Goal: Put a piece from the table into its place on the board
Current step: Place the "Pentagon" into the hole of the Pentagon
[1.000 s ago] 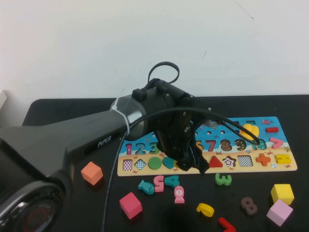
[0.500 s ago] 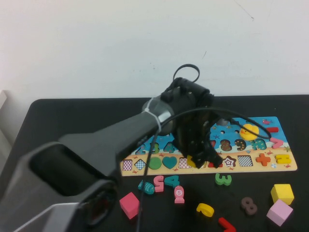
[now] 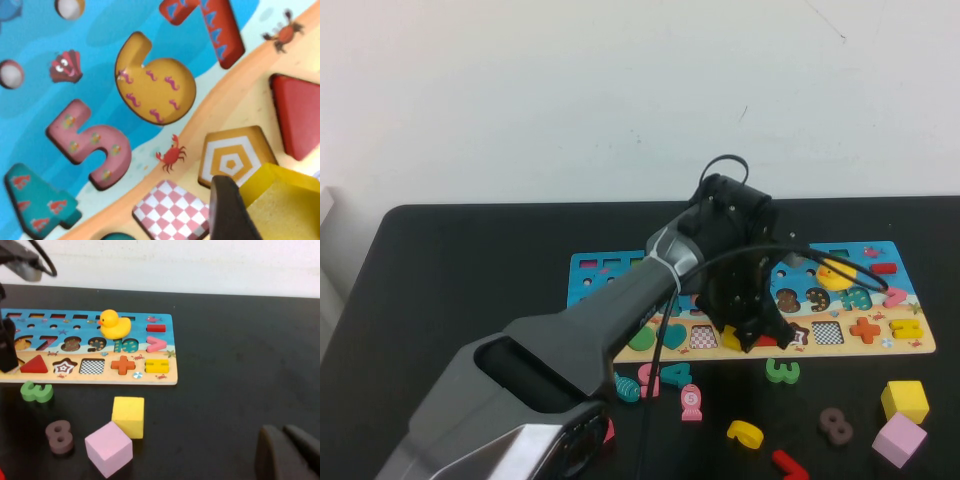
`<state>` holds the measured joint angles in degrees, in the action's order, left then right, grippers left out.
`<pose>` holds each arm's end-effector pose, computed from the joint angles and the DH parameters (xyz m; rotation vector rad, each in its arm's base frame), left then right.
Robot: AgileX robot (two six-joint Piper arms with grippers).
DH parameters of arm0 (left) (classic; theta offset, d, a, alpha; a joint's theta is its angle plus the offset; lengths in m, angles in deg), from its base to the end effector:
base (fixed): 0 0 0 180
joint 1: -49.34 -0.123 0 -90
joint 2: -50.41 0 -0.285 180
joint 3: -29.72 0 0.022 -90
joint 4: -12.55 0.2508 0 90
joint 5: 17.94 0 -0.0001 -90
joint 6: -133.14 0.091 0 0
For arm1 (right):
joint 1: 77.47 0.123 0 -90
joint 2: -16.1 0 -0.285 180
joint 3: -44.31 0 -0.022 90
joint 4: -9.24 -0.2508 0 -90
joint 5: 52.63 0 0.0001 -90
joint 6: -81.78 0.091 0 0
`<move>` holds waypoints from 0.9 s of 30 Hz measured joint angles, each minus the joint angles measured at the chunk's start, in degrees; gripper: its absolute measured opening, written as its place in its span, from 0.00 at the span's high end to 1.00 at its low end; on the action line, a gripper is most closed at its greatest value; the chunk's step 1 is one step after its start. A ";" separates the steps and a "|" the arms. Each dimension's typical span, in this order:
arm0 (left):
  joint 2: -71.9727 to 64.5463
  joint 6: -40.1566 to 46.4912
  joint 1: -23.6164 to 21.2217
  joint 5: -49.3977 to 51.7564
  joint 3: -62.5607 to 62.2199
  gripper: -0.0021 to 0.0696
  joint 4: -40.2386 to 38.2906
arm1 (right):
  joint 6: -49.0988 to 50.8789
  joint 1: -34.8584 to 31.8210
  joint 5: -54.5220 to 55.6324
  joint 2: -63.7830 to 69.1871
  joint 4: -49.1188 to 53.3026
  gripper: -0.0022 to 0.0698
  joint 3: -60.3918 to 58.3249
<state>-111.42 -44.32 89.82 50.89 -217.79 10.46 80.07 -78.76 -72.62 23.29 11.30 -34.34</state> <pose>0.4154 -0.3586 0.1279 1.0412 2.6736 -0.1869 0.0533 -0.0023 0.1739 -0.0294 1.8472 -0.0715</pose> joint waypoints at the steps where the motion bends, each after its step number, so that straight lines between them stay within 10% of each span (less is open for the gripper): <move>1: -0.27 -0.04 0.00 0.00 -0.09 0.54 0.00 | 0.00 0.00 0.00 0.00 0.00 0.94 0.00; 27: -1.37 -1.39 0.08 -2.54 -0.43 0.54 2.89 | 0.00 0.00 0.00 0.00 0.00 0.94 0.00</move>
<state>-112.78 -45.71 89.90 48.36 -218.22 13.35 80.07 -78.76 -72.62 23.29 11.30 -34.34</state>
